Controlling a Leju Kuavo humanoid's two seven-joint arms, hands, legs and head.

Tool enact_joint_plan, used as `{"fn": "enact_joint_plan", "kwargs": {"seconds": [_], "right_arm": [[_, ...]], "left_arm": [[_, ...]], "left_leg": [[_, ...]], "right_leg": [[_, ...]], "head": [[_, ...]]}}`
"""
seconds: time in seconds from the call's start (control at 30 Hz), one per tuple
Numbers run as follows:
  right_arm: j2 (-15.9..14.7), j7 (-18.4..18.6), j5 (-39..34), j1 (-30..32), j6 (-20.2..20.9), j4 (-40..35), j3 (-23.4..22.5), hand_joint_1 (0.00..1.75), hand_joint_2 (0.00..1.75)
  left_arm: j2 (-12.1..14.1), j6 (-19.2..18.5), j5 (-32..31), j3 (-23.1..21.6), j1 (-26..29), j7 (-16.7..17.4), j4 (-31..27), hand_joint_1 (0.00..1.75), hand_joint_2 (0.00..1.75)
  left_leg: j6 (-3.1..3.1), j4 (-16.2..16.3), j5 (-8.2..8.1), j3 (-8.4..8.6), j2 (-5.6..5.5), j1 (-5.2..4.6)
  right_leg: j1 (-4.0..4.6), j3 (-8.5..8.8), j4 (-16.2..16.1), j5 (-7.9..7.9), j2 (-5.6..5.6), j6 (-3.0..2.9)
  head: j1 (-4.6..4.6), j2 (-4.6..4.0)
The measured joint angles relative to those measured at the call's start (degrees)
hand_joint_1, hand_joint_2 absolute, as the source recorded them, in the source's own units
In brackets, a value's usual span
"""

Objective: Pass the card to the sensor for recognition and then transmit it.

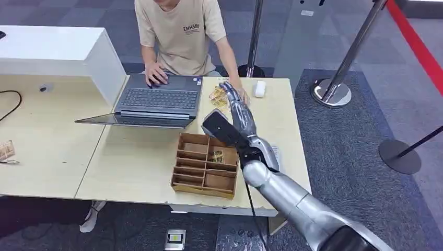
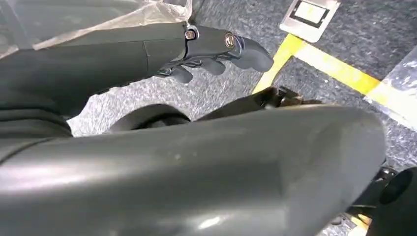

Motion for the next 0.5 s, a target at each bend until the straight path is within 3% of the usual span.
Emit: {"fn": "enact_joint_plan", "kwargs": {"seconds": [0.2,0.5], "right_arm": [[-3.2,3.2,1.7,9.6,-0.1,-11.8,1.0,0.0,1.75],[-5.8,3.6,3.1,14.9,-1.7,-19.3,1.9,0.0,1.75]], "left_arm": [[0.1,0.8,0.9,1.0,0.1,0.1,0.0,0.0,0.0],[0.2,1.2,0.7,1.3,0.1,0.2,0.0,0.0,0.0]], "left_leg": [[0.01,0.0,-0.01,-0.01,0.0,0.0],[0.01,0.0,0.03,0.01,0.01,0.0]], "right_leg": [[0.0,0.0,0.0,0.0,0.0,0.0],[0.0,0.01,0.0,0.03,0.02,-0.01]], "head": [[0.02,0.0],[0.02,0.0]]}}
